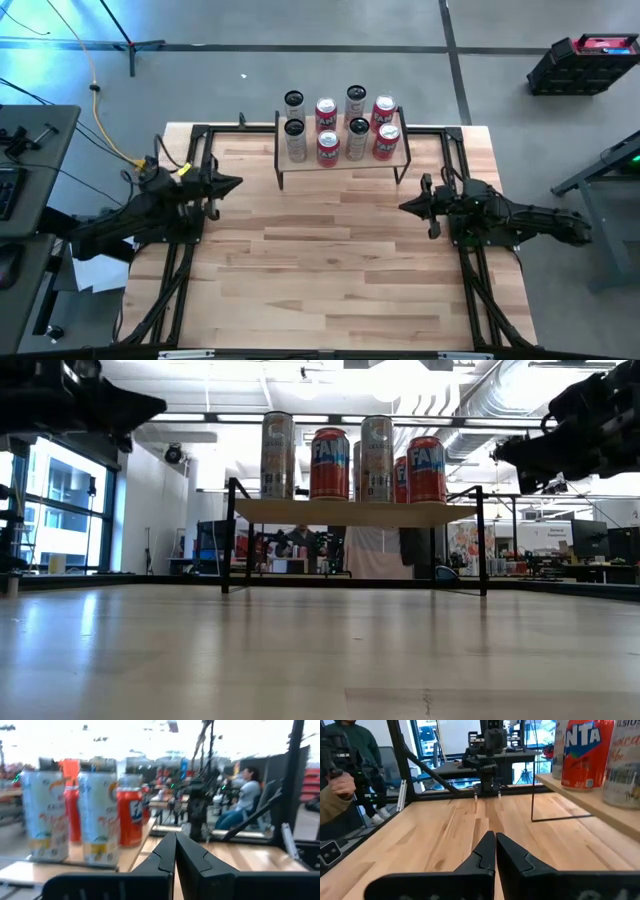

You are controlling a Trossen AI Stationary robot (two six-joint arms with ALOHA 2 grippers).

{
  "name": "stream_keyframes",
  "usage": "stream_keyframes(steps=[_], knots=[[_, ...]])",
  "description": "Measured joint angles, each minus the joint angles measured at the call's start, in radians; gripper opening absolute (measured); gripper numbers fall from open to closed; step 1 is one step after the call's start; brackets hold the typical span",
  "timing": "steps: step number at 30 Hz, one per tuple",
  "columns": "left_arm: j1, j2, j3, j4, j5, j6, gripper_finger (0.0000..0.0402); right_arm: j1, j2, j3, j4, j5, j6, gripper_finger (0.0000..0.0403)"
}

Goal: Place canned beverage on shelf
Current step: Return to Home Position

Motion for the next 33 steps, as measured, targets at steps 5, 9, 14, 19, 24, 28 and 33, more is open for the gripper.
stream_keyframes(steps=[5,9,14,19,24,28,33], knots=[[0.0,0.014,-0.11,0.154,0.025,-0.045,0.0,0.001,-0.098,0.001,-0.042,-0.002,0.002,0.0],[-0.002,0.007,-0.121,0.119,0.027,-0.073,0.0,0.001,-0.1,0.001,-0.041,-0.01,-0.015,0.0],[-0.002,0.001,-0.121,0.154,0.097,-0.055,0.0001,0.001,-0.103,-0.001,-0.028,-0.006,0.009,0.0],[-0.002,0.006,-0.12,0.095,0.046,-0.043,0.0,0.001,-0.101,-0.001,-0.034,0.011,-0.012,0.0],[-0.002,0.011,-0.121,0.002,-0.073,-0.016,0.0,0.001,-0.101,-0.001,-0.046,0.149,0.026,0.0],[-0.002,0.011,-0.121,-0.008,-0.124,-0.012,0.0002,0.001,-0.101,-0.001,-0.07,0.211,-0.012,0.0],[-0.011,0.012,-0.121,-0.009,-0.121,-0.05,0.0003,0.001,-0.103,-0.002,-0.067,0.194,0.012,0.0]])
